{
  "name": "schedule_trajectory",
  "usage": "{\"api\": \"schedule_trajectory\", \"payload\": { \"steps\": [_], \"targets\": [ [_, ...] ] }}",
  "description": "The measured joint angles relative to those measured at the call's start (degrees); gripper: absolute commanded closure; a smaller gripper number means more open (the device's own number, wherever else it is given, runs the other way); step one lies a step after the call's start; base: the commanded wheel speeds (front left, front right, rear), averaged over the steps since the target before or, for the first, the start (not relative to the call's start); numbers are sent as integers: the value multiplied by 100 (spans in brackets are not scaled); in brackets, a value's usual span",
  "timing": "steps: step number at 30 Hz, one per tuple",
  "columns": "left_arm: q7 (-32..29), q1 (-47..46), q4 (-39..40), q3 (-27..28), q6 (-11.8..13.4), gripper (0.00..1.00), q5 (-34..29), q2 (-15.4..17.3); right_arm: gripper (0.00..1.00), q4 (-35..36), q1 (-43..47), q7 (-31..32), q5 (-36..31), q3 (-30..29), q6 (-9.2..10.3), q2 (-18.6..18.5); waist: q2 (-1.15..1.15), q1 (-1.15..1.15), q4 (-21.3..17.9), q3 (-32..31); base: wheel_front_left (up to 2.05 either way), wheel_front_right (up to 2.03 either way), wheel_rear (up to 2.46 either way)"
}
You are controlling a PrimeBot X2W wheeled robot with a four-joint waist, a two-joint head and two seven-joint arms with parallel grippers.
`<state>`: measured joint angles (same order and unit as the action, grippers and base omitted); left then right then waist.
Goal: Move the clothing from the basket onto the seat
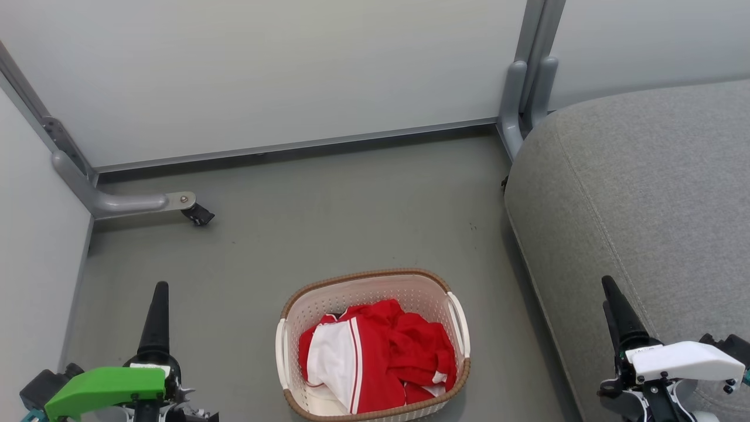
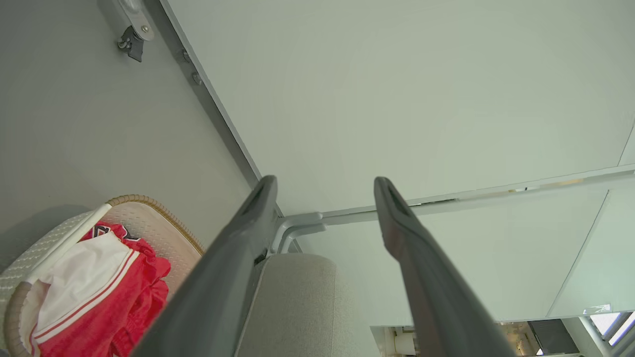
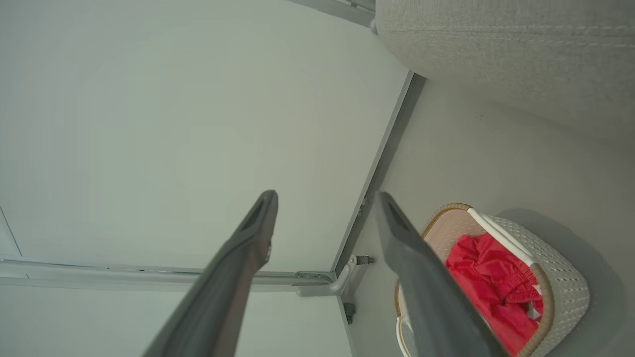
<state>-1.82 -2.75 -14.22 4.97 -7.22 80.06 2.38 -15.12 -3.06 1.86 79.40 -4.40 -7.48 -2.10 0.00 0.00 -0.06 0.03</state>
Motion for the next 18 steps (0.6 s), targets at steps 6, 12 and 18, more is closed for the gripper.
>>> {"api": "schedule_trajectory", "payload": {
  "steps": [6,12,18],
  "targets": [
    [148,94,176,-13,83,0,-688,1,0,152,23,-145,-765,93,0,-3,0,0,-7,-13,0,0,0],
    [293,181,321,-116,266,0,-1404,2,0,305,97,-288,-1569,269,0,-9,0,0,-17,-28,0,0,0],
    [419,241,503,-233,356,0,-2096,4,0,420,135,-408,-2318,481,0,-12,0,0,-19,-47,0,0,0]
  ]
}}
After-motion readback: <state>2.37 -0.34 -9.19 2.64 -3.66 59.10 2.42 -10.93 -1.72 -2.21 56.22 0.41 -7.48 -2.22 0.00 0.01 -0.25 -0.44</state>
